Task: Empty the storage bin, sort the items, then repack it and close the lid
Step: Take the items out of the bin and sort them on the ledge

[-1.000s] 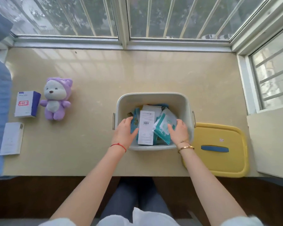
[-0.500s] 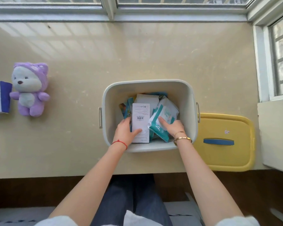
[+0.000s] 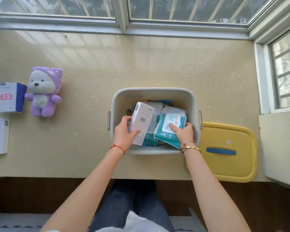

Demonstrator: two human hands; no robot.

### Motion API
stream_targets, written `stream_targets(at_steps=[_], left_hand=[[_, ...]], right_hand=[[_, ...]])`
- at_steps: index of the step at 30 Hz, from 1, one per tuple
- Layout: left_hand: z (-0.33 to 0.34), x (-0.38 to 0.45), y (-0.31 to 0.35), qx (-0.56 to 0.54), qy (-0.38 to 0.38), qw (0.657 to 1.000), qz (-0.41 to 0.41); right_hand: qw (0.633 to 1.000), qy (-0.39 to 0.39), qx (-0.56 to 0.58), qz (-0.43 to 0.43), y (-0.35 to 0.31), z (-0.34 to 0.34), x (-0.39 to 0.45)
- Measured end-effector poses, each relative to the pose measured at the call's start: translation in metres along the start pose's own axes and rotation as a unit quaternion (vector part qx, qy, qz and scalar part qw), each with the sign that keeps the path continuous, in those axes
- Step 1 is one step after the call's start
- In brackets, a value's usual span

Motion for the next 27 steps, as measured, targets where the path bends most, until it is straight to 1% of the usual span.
stream_targets(at_steps=[2,4,8,12,15,20,27], left_hand=[[-0.015,-0.012,0.004,-0.027,0.018,0.999,0.007],[-0.033,-0.028,0.006,-0.060,0.034,0.998,0.013],[-0.071,-0.068,0.004,-0.115,0.067,0.991,0.014],[-0.114,-0.109,-0.010,-0.152,0.103,0.983,0.008],[-0.149,-0.139,-0.023,-0.179,0.139,0.974,-0.003],[-0.207,-0.181,-0.049,-0.216,0.178,0.960,-0.005],[-0.299,-0.200,-0.116,-0.222,0.207,0.953,-0.022]], right_hand=[[0.999,-0.022,0.017,-0.024,-0.008,0.000,-0.016],[0.996,-0.045,0.028,-0.067,-0.021,0.002,-0.041],[0.983,-0.112,0.057,-0.134,-0.043,0.017,-0.097],[0.972,-0.157,0.026,-0.172,-0.052,0.042,-0.148],[0.964,-0.190,0.002,-0.189,-0.055,0.068,-0.184],[0.949,-0.249,-0.028,-0.193,-0.049,0.121,-0.232],[0.938,-0.284,-0.041,-0.192,-0.041,0.219,-0.279]])
Point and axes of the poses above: each hand's wrist, its own x-axis towards the middle knuckle, its own z-axis out of the palm, y = z × x, the point moved 9 cm from there along x, towards the middle knuckle, and after that the axes turned 4 degrees about -y, right-handed, at the moved point
